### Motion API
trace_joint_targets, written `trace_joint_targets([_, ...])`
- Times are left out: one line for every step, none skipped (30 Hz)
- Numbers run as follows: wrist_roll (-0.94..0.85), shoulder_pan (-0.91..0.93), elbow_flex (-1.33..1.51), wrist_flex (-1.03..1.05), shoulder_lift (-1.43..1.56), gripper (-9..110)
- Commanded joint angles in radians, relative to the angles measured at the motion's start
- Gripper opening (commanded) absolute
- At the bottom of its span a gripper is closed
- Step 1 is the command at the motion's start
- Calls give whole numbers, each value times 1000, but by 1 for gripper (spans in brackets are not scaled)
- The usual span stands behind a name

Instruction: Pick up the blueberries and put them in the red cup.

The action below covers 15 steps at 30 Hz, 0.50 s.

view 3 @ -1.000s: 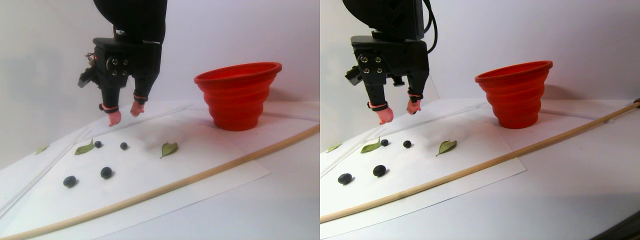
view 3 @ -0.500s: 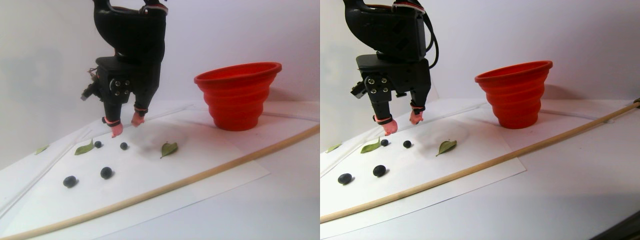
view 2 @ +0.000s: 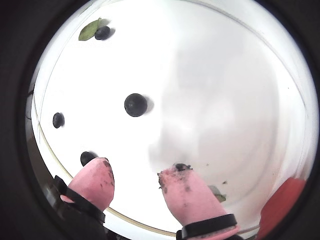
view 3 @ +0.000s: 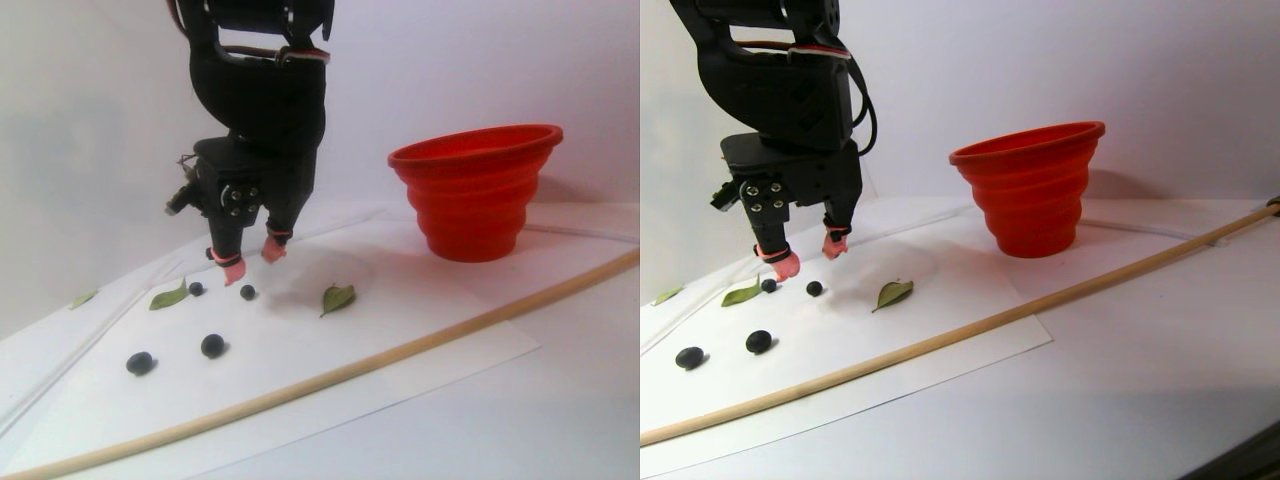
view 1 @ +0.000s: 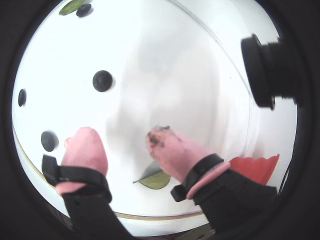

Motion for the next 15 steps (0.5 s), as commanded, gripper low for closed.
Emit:
trace_joint_targets([3, -52, -46, -49, -20, 19])
trace_joint_targets([3, -54, -52, -52, -28, 19])
trace_joint_targets([3, -55, -57, -60, -37, 19])
trace_joint_targets([2, -55, -61, -67, -48, 19])
trace_joint_targets([0, -55, -69, -74, -58, 19])
trace_joint_targets([-3, -55, -77, -81, -69, 19])
trace_joint_targets([-5, -55, -86, -87, -83, 19])
trace_joint_targets([-8, -55, -95, -97, -97, 19])
trace_joint_targets([-11, -54, -103, -104, -106, 19])
trace_joint_targets([-14, -54, -109, -107, -115, 19])
trace_joint_targets([-14, -54, -115, -110, -121, 19])
trace_joint_targets([-14, -54, -120, -114, -127, 19])
trace_joint_targets([-14, -54, -124, -118, -135, 19])
trace_joint_targets([-15, -54, -126, -127, -141, 19])
trace_joint_targets([-15, -54, -132, -133, -150, 19])
